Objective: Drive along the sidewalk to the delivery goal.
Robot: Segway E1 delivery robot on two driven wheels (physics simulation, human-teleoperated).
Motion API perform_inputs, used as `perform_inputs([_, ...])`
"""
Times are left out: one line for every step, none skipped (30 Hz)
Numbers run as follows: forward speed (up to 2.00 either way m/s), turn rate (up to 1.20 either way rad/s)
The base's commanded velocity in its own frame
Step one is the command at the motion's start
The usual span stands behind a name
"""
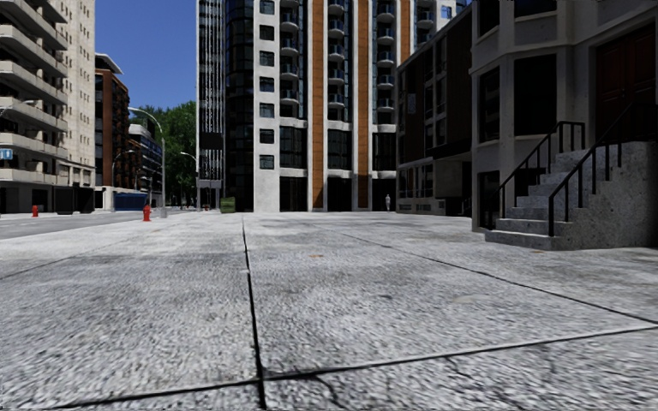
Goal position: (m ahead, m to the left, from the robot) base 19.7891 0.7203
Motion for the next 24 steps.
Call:
perform_inputs([2.00, 0.00])
perform_inputs([2.00, 0.00])
perform_inputs([2.00, 0.00])
perform_inputs([2.00, 0.00])
perform_inputs([2.00, 0.00])
perform_inputs([2.00, 0.00])
perform_inputs([2.00, 0.00])
perform_inputs([2.00, 0.00])
perform_inputs([2.00, 0.00])
perform_inputs([2.00, 0.00])
perform_inputs([2.00, 0.00])
perform_inputs([2.00, 0.00])
perform_inputs([2.00, 0.00])
perform_inputs([2.00, 0.00])
perform_inputs([2.00, 0.00])
perform_inputs([2.00, 0.00])
perform_inputs([2.00, 0.00])
perform_inputs([2.00, 0.00])
perform_inputs([2.00, 0.00])
perform_inputs([2.00, 0.00])
perform_inputs([2.00, 0.00])
perform_inputs([2.00, 0.00])
perform_inputs([2.00, 0.00])
perform_inputs([2.00, 0.00])
